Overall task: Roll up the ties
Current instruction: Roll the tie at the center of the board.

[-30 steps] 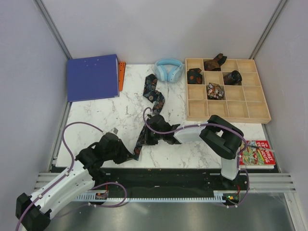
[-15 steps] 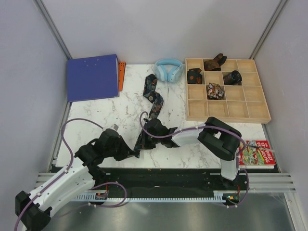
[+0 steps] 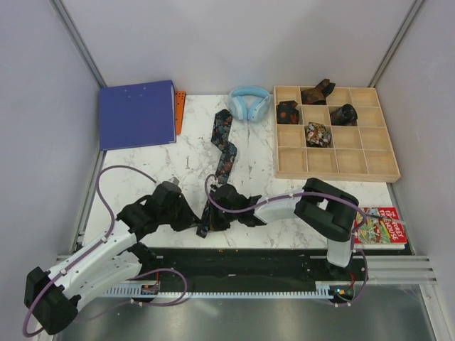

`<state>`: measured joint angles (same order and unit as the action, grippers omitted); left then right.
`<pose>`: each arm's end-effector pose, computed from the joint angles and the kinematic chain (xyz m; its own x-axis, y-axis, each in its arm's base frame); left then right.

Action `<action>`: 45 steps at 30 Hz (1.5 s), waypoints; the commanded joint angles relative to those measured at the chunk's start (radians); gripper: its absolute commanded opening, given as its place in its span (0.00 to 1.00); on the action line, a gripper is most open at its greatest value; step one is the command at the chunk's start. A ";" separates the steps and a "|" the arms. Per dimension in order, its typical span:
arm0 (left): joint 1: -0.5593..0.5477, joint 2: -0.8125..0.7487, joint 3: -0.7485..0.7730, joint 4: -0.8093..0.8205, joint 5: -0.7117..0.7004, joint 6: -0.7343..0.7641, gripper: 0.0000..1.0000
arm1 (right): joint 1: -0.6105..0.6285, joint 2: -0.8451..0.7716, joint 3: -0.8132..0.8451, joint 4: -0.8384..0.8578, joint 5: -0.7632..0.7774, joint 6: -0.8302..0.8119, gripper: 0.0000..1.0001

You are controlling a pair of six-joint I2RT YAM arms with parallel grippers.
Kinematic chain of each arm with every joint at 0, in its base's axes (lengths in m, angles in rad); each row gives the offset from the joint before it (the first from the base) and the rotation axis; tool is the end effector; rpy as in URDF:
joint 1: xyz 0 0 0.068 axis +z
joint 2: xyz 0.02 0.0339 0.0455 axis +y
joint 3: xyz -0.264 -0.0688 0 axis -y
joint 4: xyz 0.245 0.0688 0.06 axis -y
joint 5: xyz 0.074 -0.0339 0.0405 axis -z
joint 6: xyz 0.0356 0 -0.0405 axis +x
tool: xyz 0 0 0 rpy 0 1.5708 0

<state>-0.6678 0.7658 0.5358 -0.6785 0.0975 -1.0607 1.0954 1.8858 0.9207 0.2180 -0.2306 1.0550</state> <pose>0.1150 -0.0951 0.2128 -0.8812 -0.4112 -0.2333 -0.2165 0.7896 -0.5741 0.1623 0.3330 0.1234 -0.9731 -0.0401 -0.2268 -0.1942 0.6718 0.7148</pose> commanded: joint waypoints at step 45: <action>0.085 0.477 0.141 0.218 -0.027 0.165 0.08 | -0.038 -0.220 0.121 -0.391 0.018 -0.227 0.17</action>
<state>-0.5900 1.2228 0.6285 -0.4969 0.0879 -0.9333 1.0565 1.6680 1.0447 -0.2573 -0.1463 0.8223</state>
